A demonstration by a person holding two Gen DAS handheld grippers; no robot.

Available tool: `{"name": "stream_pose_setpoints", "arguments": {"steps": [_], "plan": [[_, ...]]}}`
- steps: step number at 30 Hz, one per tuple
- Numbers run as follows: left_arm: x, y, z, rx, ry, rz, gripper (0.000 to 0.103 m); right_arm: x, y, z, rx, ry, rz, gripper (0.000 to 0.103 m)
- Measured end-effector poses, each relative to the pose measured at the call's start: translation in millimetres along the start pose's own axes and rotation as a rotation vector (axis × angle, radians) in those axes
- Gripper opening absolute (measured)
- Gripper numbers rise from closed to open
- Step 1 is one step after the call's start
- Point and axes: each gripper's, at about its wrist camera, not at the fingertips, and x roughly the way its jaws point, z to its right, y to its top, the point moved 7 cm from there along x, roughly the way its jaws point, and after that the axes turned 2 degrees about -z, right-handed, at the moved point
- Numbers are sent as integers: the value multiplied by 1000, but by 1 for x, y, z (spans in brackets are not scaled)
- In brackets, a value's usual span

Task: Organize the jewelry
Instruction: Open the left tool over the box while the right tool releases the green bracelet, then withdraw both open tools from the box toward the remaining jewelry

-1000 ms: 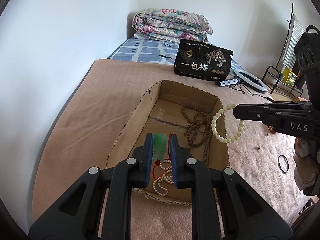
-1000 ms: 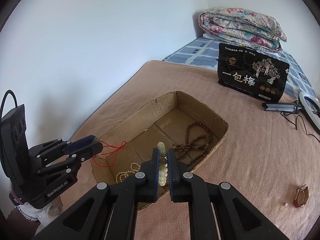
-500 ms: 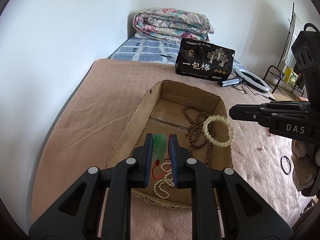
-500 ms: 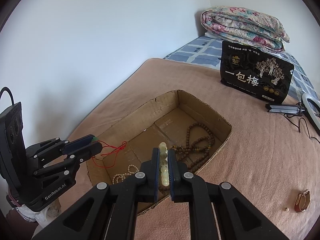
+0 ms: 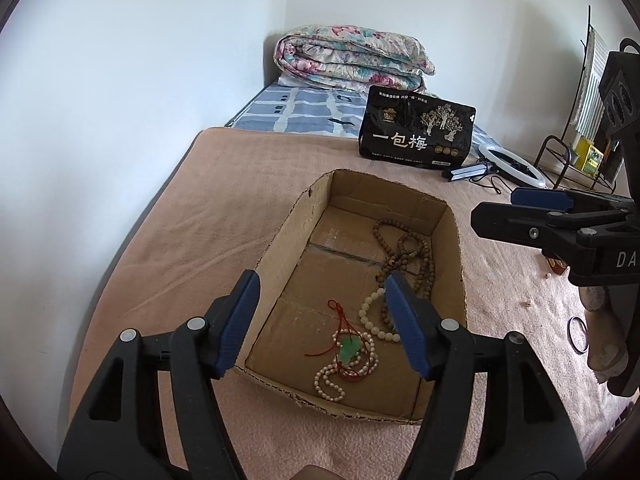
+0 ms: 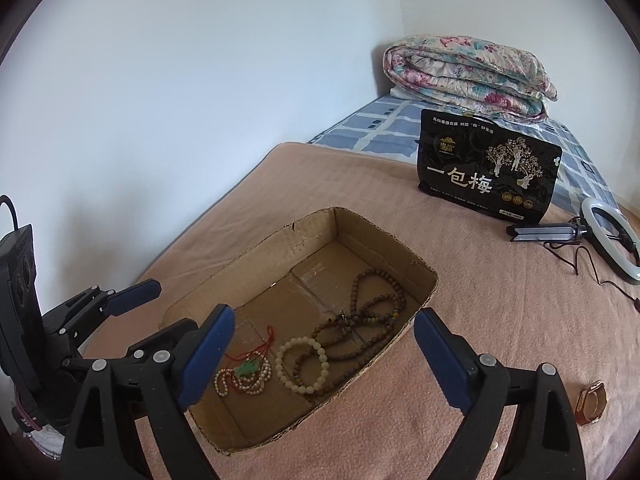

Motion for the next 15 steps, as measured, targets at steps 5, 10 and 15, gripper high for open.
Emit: {"name": "stream_pose_setpoints", "arguments": {"steps": [5,10,15], "plan": [[-2,0,2,5,0,2,68,-3,1,0,-9,-15,8,101],[-10,0,4,8,-1,8,68,-9,0,4,-7,-38,12,102],[-19,1,8,17,-1,19,68,-19,-1,10,-4,-56,22,103]]}}
